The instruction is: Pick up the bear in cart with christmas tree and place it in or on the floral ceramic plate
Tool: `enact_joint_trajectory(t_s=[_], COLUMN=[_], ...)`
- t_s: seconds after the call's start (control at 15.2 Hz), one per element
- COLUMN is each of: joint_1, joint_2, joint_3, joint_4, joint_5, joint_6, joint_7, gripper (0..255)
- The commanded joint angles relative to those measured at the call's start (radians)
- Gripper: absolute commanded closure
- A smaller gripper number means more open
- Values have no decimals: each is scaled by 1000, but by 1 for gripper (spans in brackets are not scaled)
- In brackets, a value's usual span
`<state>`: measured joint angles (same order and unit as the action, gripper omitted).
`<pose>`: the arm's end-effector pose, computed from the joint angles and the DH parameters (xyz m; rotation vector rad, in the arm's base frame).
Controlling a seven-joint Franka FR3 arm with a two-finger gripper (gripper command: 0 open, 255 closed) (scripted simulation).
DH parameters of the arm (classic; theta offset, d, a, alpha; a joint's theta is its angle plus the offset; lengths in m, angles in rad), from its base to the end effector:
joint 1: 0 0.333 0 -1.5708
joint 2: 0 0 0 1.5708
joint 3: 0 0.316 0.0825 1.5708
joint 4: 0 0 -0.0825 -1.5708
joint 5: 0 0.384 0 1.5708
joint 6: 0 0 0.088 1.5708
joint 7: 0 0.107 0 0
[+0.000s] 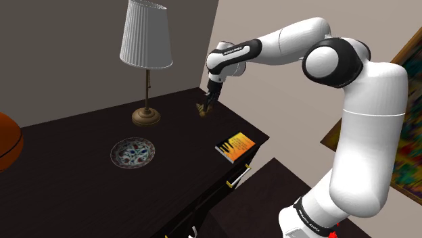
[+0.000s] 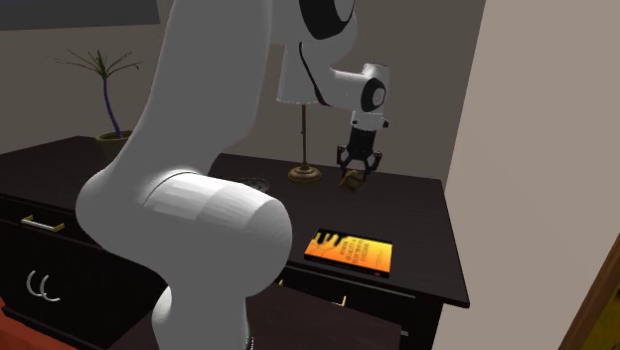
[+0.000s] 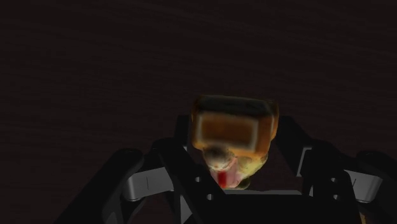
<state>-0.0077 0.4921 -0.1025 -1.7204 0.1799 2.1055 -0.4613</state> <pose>0.6531 -0.0576 0.2947 -2.9884 -0.3920 0.1057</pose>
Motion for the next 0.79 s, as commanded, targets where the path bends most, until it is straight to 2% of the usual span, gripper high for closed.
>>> enact_joint_trajectory(t_s=[0.0,0.73], joint_1=[31,198], joint_2=[-18,-29], joint_3=[11,75], joint_4=[-23,-57], joint_5=[-2,-10], joint_6=[10,62], joint_7=[41,266], gripper=[255,255])
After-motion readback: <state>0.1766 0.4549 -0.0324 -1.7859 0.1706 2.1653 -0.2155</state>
